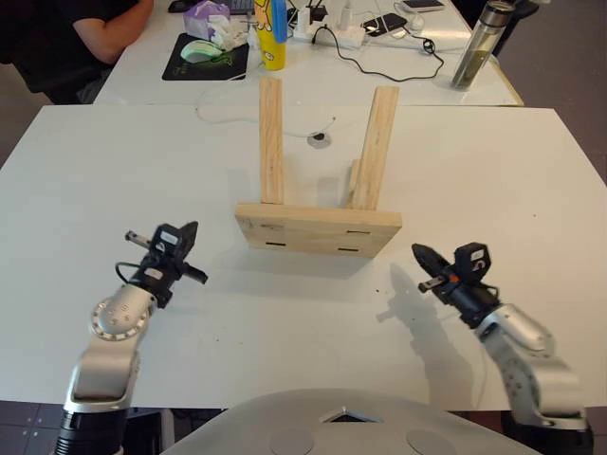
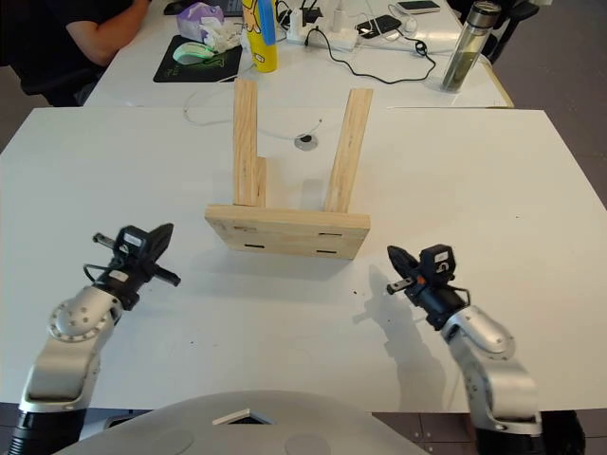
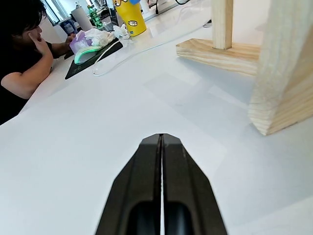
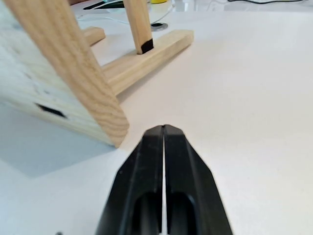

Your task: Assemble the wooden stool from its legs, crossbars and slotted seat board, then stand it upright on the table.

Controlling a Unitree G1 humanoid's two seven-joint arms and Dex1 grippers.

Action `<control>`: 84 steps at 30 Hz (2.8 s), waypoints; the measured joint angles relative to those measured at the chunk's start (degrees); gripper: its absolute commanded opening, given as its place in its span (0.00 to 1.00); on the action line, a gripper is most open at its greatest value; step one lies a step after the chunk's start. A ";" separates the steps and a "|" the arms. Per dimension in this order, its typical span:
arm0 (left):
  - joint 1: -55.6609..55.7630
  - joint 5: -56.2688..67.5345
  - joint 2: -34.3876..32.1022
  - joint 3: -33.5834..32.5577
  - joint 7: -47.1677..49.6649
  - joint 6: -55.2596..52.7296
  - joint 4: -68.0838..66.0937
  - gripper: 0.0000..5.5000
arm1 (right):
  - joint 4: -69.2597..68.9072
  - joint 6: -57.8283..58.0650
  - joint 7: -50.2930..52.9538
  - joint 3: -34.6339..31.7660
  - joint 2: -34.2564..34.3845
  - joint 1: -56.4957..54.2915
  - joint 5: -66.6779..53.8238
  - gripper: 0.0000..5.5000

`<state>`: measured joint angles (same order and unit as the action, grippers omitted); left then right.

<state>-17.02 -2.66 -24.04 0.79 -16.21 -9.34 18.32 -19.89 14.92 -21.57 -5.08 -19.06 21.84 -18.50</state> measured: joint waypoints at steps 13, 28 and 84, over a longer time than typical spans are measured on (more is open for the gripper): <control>3.21 -4.09 3.39 9.43 -1.31 1.94 -3.08 0.00 | 5.58 -9.01 5.82 7.88 9.27 -3.76 8.89 0.00; 8.85 1.06 3.55 6.72 -1.94 -5.76 4.75 0.00 | -4.81 5.45 6.52 4.16 6.63 -12.76 3.95 0.00; 34.63 11.75 1.29 -3.80 -1.56 -25.53 13.83 0.00 | -10.51 7.35 4.72 -2.80 1.96 -28.88 -7.58 0.00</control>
<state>17.61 9.09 -22.75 -3.01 -17.78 -34.87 32.15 -30.40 22.28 -16.85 -7.89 -17.11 -7.04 -26.07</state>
